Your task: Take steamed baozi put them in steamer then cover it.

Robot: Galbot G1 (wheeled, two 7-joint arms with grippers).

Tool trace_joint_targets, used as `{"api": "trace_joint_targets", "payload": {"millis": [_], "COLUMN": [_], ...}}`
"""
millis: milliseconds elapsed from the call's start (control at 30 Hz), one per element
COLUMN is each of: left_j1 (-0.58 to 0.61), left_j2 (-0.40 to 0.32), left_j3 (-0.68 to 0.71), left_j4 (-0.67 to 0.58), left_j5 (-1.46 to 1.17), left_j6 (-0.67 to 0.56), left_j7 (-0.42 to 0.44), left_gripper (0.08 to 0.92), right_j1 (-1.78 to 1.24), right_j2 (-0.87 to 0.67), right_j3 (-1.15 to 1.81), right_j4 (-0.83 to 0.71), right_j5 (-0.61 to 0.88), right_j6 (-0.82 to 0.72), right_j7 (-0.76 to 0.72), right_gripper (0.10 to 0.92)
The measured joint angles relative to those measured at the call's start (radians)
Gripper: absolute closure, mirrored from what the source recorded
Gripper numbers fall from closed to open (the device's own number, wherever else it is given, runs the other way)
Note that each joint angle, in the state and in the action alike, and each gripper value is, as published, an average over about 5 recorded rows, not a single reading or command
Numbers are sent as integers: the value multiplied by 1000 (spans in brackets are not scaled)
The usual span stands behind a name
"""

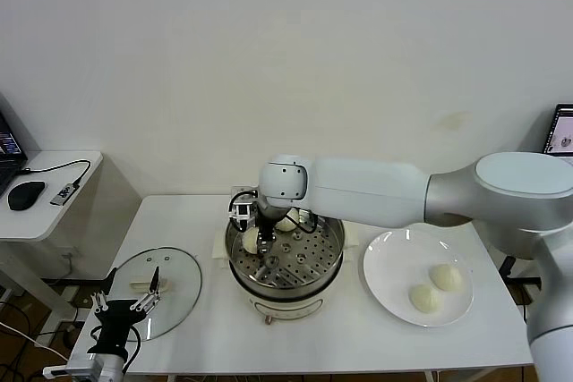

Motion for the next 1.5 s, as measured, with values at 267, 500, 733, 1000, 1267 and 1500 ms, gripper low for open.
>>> {"api": "trace_joint_targets", "payload": {"millis": [267, 500, 733, 1000, 1267, 1500], "left_j1": [3, 5, 10, 15, 15, 25], "left_j2": [5, 6, 11, 7, 0, -5], "left_j3": [-4, -5, 3, 17, 23, 17], "left_j4": [-11, -22, -23, -16, -22, -27], "left_j5": [-2, -4, -1, 8, 16, 21], "left_j6": [0, 3, 2, -2, 1, 1], "left_j7": [0, 1, 3, 4, 4, 5], "left_gripper": [177, 177, 177, 177, 177, 177], "right_j1": [72, 171, 225, 194, 45, -182], "right_j2": [-74, -241, -481, -754, -933, -996], "right_j3": [10, -10, -38, -60, -1, 146], "right_j4": [59, 169, 291, 393, 423, 417], "right_j5": [-40, -119, -236, -400, -542, -632], "right_j6": [17, 103, 217, 313, 365, 384], "right_j7": [-87, -219, -335, -381, -375, -346], "right_gripper": [203, 203, 203, 203, 203, 203]}}
